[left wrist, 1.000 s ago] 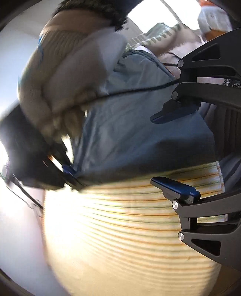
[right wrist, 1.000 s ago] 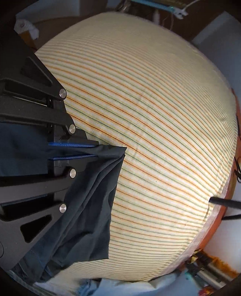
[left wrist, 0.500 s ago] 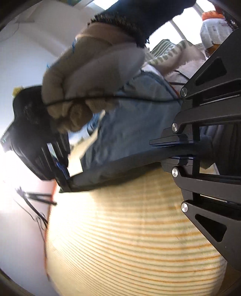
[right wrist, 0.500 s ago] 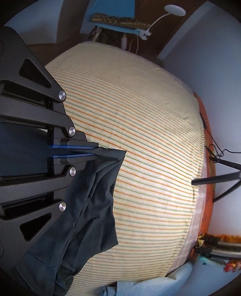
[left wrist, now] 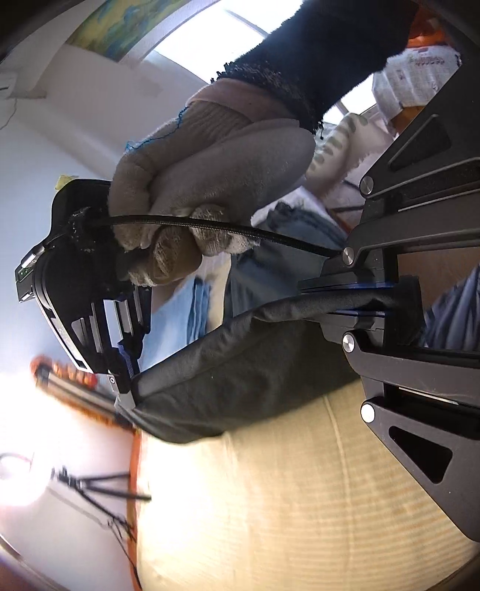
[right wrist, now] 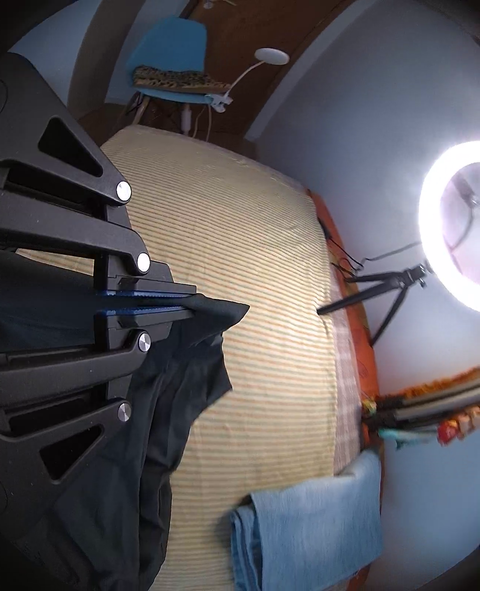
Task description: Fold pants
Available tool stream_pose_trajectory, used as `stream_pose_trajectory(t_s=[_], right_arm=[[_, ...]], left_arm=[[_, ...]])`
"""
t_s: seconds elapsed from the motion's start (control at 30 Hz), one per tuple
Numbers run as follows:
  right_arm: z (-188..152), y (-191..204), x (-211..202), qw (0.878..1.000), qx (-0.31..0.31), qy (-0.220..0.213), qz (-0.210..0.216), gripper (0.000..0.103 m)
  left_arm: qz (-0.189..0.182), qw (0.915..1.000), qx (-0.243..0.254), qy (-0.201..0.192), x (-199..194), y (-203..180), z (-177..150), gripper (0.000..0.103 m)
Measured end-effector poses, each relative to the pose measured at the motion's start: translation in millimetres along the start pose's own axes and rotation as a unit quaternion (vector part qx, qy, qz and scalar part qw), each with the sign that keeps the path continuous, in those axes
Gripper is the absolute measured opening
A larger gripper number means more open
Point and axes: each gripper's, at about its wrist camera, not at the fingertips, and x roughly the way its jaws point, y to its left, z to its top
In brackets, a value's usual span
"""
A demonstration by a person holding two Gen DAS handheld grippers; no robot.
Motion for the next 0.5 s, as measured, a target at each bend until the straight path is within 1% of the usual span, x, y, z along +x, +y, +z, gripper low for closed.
stream_pose_trajectory(t_s=[0.1, 0.3, 0.4, 0.5], right_arm=[[0, -19, -19, 1.000, 0.015, -0.016, -0.012, 0.005], [-3, -57, -59, 0.998, 0.039, -0.044, -0.023, 0.005], [-7, -77, -74, 0.997, 0.053, -0.054, -0.032, 0.005], [-12, -99, -88, 0.995, 0.064, -0.061, -0.045, 0.005]], left_arm=[[-0.020, 0.9997, 0.013, 0.009, 13, -14, 6, 0.005], [-0.051, 0.9977, 0.036, 0.026, 41, -34, 13, 0.005], [-0.062, 0.9965, 0.042, 0.038, 58, -43, 17, 0.005], [-0.072, 0.9944, 0.059, 0.050, 75, -58, 18, 0.005]])
